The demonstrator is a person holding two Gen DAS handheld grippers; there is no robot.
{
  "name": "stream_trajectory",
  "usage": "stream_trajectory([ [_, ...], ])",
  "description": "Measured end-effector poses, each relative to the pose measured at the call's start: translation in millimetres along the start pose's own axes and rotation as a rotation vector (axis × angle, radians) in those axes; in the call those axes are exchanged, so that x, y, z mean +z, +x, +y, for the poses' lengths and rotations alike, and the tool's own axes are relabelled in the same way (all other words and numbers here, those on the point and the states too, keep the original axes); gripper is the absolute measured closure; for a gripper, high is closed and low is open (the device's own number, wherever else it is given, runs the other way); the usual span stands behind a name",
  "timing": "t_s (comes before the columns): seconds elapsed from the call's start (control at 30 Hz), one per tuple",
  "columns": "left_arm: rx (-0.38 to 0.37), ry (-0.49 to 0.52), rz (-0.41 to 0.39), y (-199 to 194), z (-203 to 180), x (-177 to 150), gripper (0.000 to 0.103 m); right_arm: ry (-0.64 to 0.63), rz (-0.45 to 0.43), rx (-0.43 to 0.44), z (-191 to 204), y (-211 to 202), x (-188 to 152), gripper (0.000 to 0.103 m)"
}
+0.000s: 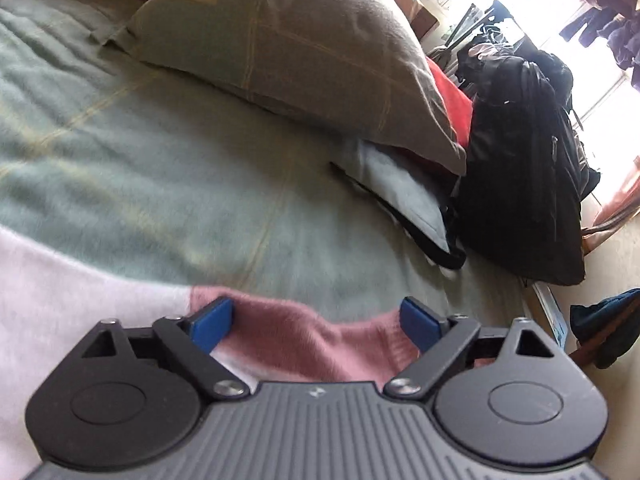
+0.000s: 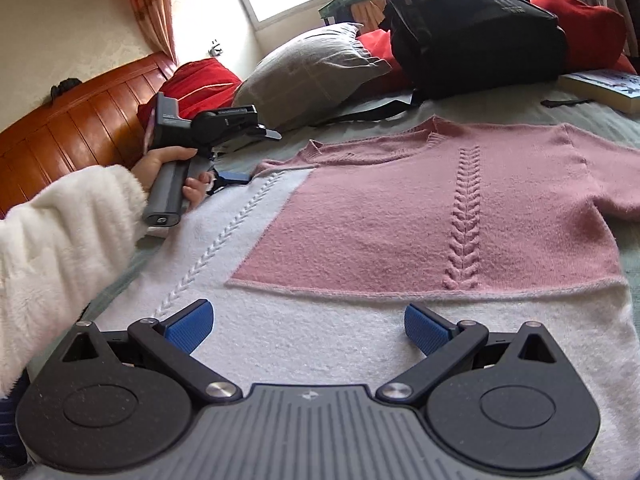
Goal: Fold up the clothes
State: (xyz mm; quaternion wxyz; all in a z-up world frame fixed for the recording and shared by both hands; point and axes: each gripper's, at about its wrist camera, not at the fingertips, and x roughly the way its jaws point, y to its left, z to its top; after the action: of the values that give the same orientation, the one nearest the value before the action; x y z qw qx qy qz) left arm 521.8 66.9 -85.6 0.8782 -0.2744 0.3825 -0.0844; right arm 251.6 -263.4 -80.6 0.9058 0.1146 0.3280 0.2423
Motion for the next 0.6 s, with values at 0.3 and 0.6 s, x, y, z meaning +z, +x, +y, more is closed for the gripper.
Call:
stream_trajectory([
  [0.3, -0.072, 0.082, 0.040, -25.8, -37.0, -12.5, 0.009, -0.008, -0.025, 0.006, 3.7, -6.2, 0.4, 0.000],
  [0.6, -0.010, 0.061, 0.047, 27.8, -32.7, -12.8, 0.007, 0.003, -0.012, -0.005, -3.4, -2.7, 1.1, 0.000],
])
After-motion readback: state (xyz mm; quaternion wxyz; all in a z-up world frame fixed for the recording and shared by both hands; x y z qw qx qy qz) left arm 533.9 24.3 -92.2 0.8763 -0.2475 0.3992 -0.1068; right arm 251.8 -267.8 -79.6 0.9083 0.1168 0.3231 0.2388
